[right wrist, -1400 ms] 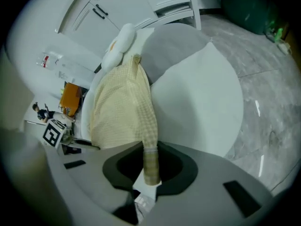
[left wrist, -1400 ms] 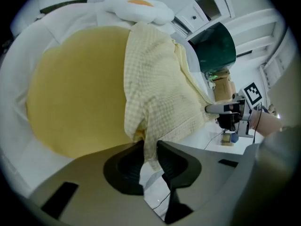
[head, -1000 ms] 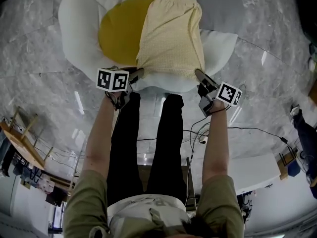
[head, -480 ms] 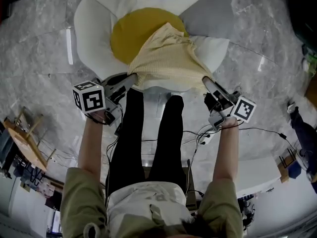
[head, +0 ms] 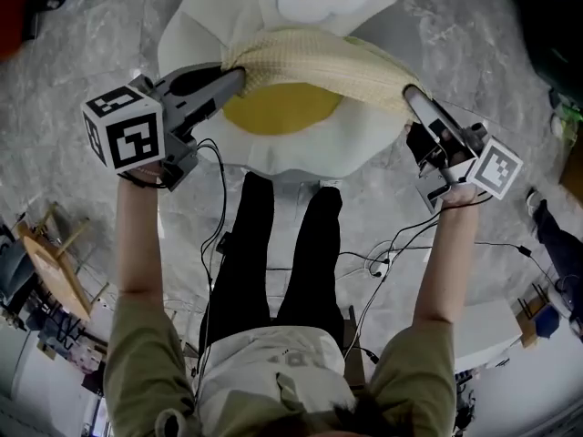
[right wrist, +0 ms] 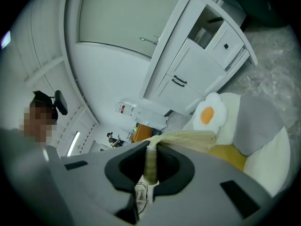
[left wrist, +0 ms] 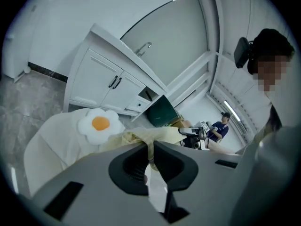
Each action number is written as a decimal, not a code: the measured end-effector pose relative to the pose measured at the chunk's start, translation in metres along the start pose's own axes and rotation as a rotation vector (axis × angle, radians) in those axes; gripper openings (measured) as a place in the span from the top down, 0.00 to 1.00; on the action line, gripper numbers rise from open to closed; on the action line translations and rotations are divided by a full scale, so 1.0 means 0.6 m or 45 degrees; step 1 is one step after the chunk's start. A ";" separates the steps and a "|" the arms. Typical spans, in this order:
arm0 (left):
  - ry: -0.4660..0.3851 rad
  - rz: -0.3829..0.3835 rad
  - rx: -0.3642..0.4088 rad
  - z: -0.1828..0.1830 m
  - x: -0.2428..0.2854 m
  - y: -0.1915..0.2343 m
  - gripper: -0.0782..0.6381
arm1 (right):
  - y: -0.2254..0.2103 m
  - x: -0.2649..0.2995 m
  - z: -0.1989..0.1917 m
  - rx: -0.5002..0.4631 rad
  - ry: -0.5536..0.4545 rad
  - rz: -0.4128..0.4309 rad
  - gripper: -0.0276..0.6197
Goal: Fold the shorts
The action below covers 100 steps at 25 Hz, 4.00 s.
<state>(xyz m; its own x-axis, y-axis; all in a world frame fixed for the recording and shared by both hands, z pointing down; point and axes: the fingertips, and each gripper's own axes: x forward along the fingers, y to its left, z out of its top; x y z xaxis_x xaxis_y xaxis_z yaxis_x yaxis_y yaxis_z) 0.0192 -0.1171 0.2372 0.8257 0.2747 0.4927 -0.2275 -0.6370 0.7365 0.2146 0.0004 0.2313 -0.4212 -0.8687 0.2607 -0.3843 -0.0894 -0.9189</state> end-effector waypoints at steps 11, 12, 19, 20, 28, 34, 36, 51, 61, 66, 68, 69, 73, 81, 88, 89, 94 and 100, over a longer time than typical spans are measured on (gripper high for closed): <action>0.471 0.186 -0.389 -0.481 0.079 0.192 0.84 | -0.305 0.011 -0.379 0.386 0.293 -0.379 0.90; 0.524 0.195 -0.412 -0.531 0.087 0.199 0.84 | -0.338 -0.003 -0.429 0.442 0.332 -0.457 0.90; 0.661 0.104 -0.484 -0.658 0.098 0.152 0.84 | -0.378 -0.080 -0.545 0.636 0.421 -0.530 0.90; 0.668 0.099 -0.469 -0.652 0.097 0.153 0.84 | -0.377 -0.078 -0.543 0.622 0.448 -0.539 0.90; 0.588 0.197 -0.308 -0.484 0.120 0.235 0.84 | -0.378 0.019 -0.387 0.568 0.369 -0.496 0.90; 0.374 0.269 -0.431 -0.340 0.176 0.336 0.84 | -0.441 0.105 -0.261 0.640 0.227 -0.434 0.90; 0.319 0.266 -0.511 -0.318 0.192 0.368 0.84 | -0.464 0.131 -0.237 0.674 0.189 -0.418 0.90; 0.327 0.591 0.067 -0.331 0.196 0.437 0.44 | -0.504 0.178 -0.240 -0.151 0.459 -0.613 0.50; 0.606 0.580 1.265 -0.270 0.284 0.476 0.44 | -0.585 0.243 -0.231 -1.354 1.063 -0.605 0.50; 0.676 0.646 1.511 -0.265 0.288 0.471 0.74 | -0.598 0.250 -0.233 -1.564 1.229 -0.583 0.89; 0.546 0.801 1.534 -0.231 0.278 0.471 0.79 | -0.591 0.252 -0.213 -1.511 1.142 -0.625 0.90; 0.475 0.881 1.490 -0.214 0.273 0.477 0.78 | -0.591 0.254 -0.199 -1.454 1.074 -0.673 0.90; 0.393 1.034 1.114 -0.198 0.257 0.517 0.49 | -0.617 0.240 -0.148 -1.324 0.890 -0.955 0.70; 0.461 0.731 1.107 -0.326 0.252 0.412 0.47 | -0.505 0.235 -0.277 -1.290 0.863 -0.544 0.61; 0.839 0.496 1.199 -0.397 0.359 0.435 0.40 | -0.528 0.340 -0.354 -1.388 1.201 -0.309 0.49; 0.848 0.454 1.129 -0.401 0.360 0.442 0.39 | -0.539 0.339 -0.348 -1.327 1.205 -0.303 0.49; 0.717 0.346 1.089 -0.357 0.330 0.417 0.38 | -0.519 0.306 -0.312 -1.267 1.143 -0.274 0.48; 1.026 0.238 1.012 -0.385 0.314 0.482 0.36 | -0.614 0.231 -0.338 -1.333 1.522 -0.420 0.47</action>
<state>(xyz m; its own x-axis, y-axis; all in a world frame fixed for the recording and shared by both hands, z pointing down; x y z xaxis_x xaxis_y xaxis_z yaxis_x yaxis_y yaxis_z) -0.0102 -0.0835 0.6501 0.1779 0.3265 0.9283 0.3152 -0.9126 0.2606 0.1311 0.0118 0.6662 -0.3832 0.0189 0.9235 -0.7332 0.6018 -0.3166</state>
